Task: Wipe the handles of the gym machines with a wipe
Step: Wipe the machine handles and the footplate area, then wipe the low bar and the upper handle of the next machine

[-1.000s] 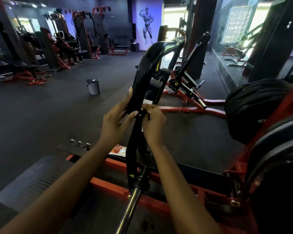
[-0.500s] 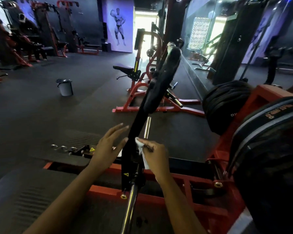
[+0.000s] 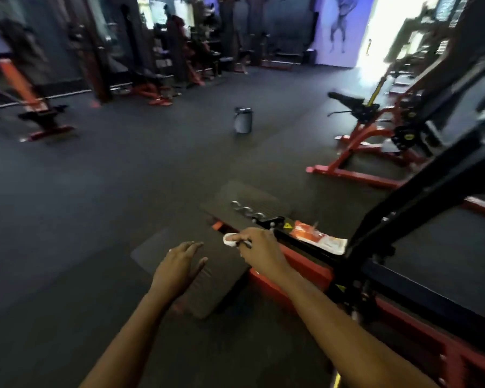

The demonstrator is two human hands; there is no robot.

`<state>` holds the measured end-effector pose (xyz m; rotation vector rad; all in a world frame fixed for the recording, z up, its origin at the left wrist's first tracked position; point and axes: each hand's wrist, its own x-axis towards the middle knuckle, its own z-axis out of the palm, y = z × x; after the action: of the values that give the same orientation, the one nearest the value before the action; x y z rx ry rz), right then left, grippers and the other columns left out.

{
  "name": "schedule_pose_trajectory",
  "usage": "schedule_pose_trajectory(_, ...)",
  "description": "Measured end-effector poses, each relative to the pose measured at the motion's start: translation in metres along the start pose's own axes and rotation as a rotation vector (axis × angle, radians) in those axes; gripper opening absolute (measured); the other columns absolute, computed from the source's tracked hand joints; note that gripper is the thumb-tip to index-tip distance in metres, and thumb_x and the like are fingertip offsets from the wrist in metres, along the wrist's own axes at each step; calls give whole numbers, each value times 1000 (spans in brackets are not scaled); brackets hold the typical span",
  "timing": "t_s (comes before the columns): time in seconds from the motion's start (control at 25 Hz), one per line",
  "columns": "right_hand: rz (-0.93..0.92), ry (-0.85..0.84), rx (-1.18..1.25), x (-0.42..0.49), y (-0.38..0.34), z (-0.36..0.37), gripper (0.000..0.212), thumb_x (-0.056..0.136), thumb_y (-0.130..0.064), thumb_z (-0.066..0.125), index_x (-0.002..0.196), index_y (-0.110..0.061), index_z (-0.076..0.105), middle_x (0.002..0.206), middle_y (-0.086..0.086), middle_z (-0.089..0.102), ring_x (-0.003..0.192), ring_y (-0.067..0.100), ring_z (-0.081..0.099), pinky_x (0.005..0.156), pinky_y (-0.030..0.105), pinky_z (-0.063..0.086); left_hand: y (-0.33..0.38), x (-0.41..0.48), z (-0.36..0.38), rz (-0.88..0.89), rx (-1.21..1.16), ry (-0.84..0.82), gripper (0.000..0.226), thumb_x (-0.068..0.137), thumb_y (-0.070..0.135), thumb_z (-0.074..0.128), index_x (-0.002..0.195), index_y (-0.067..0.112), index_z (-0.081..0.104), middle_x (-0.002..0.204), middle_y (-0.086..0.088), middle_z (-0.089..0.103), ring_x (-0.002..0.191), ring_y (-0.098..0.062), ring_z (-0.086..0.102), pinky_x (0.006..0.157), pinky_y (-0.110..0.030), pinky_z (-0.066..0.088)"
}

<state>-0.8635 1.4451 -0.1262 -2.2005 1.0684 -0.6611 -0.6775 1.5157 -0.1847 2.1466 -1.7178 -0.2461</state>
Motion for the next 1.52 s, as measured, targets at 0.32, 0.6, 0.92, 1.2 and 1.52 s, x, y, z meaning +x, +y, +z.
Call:
schedule_pose_trajectory(0.32,-438,-331,36,144,-129,153,32,80,0,53,102,-12,72,103,10,71,99,25,64,87,32,46,-164,-34,-88,-544,93,218,52,93,40,49,140,20,38,142,-6,42,127,-26,43,106,-38,36)
schedule_pose_trajectory(0.6,-794,-624,66,227,-224,275,27,84,-3,52,105,-6,69,103,18,68,98,31,62,81,29,41,-251,-73,-134,-1002,96,342,53,93,40,48,141,22,35,142,-5,40,129,-24,41,105,-37,37)
schedule_pose_trajectory(0.92,-1061,-988,248,221,-342,412,29,85,1,52,105,-9,70,99,15,69,91,28,63,67,14,33,-316,-162,-157,-1436,61,539,54,91,36,53,140,19,38,140,-6,42,123,-23,48,104,-37,39)
schedule_pose_trajectory(1.2,-1258,-1241,351,166,-482,543,30,80,3,54,102,-10,72,101,11,71,96,25,64,87,29,47,-400,-263,-189,-1777,108,659,52,92,31,54,139,16,39,141,-9,41,124,-28,46,106,-40,35)
schedule_pose_trajectory(1.52,-1446,-1624,292,69,-581,673,27,81,1,56,100,-9,72,103,11,71,99,25,64,91,32,48,-465,-346,-180,-2155,-2,637,50,90,33,55,135,14,45,136,-9,48,126,-26,45,106,-40,32)
